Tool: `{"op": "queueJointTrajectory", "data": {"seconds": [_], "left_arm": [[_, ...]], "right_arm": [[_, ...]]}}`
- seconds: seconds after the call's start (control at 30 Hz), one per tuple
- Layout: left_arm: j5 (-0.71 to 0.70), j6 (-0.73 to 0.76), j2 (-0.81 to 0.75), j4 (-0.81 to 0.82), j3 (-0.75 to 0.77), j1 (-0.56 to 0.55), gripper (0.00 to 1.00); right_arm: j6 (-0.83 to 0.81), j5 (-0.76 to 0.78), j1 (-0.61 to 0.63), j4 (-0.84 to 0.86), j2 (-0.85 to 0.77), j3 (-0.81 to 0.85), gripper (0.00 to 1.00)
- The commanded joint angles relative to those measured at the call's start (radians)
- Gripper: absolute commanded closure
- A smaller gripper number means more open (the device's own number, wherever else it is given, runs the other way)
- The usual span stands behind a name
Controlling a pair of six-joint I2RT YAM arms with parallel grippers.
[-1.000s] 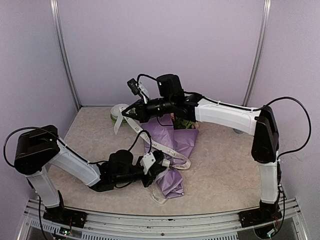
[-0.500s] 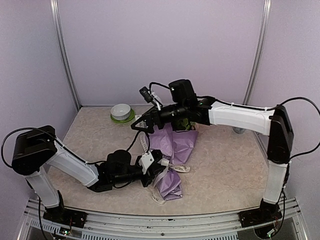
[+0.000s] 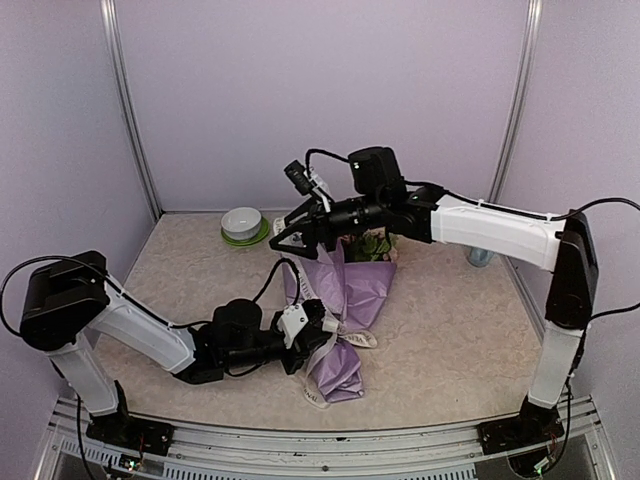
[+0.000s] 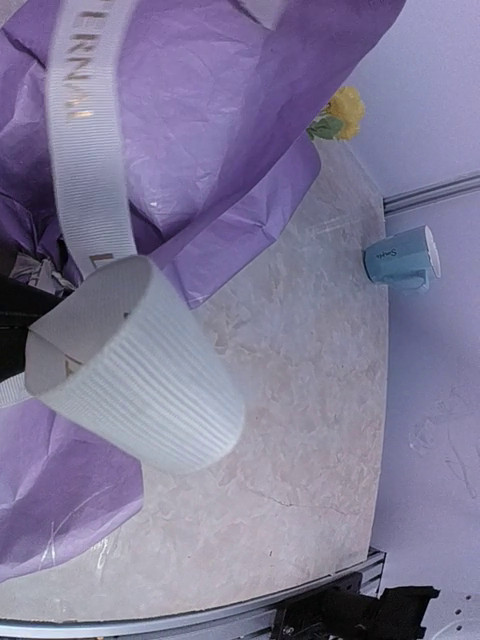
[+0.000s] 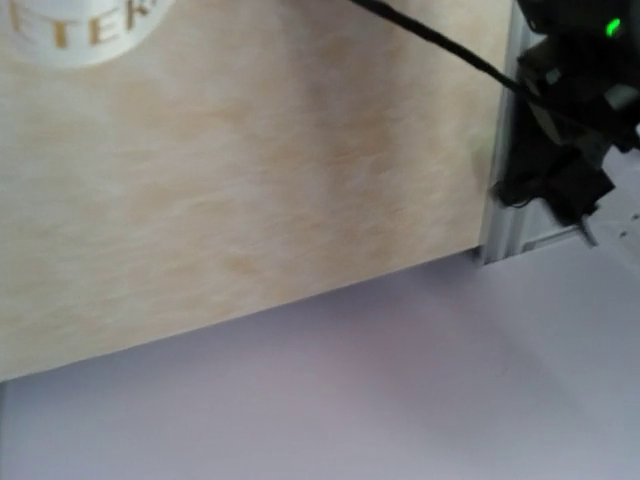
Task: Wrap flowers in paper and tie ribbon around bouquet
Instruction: Cross the half-tied ribbon over the folded bouquet.
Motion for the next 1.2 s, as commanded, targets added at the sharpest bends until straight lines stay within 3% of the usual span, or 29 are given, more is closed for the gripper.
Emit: {"op": "queueJointTrajectory", "data": {"seconds": [0.0,0.07,0.23,0.4,0.47,0.57,0.8,0.87,0.93,1.03,1.17], "left_arm": [[-0.021,-0.002,-0.043,0.0,-0.017,-0.037,1.0],[-0.037,0.004,-0.038,-0.013,-0.016,-0.049,1.0],[-0.048,0.009,-0.037,-0.007,-0.014,-0.054,1.0],[-0.05,0.019,-0.022,0.0,-0.007,-0.054,1.0],[-0.054,0.02,-0.017,-0.001,-0.005,-0.054,1.0],[-0.044,0.016,-0.02,0.007,-0.011,-0.05,1.0],[-0.013,0.004,-0.035,0.006,-0.014,-0.03,1.0],[0.003,-0.002,-0.041,0.006,-0.013,-0.019,1.0],[0.019,-0.012,-0.045,0.003,-0.01,-0.01,1.0],[0.033,-0.017,-0.045,-0.001,-0.01,-0.005,1.0],[0.028,-0.02,-0.039,-0.012,0.0,-0.005,1.0]], "right_arm": [[0.131,-0.072,0.051,-0.068,0.146,0.137,0.14],[0.152,-0.056,0.053,-0.159,0.205,0.206,0.06],[0.108,0.299,0.053,-0.675,0.355,0.534,0.0],[0.074,0.516,0.089,-0.829,0.379,0.625,0.0],[0.043,0.504,0.095,-0.836,0.381,0.634,0.0],[0.001,0.37,0.095,-0.637,0.242,0.491,0.0],[-0.152,0.111,0.036,-0.121,-0.212,-0.122,0.0],[-0.193,0.073,0.031,-0.036,-0.304,-0.291,0.08],[-0.209,0.043,0.03,0.037,-0.374,-0.444,0.23],[-0.203,-0.005,0.031,0.099,-0.417,-0.586,0.38],[-0.196,-0.02,0.037,0.165,-0.389,-0.663,0.28]]}}
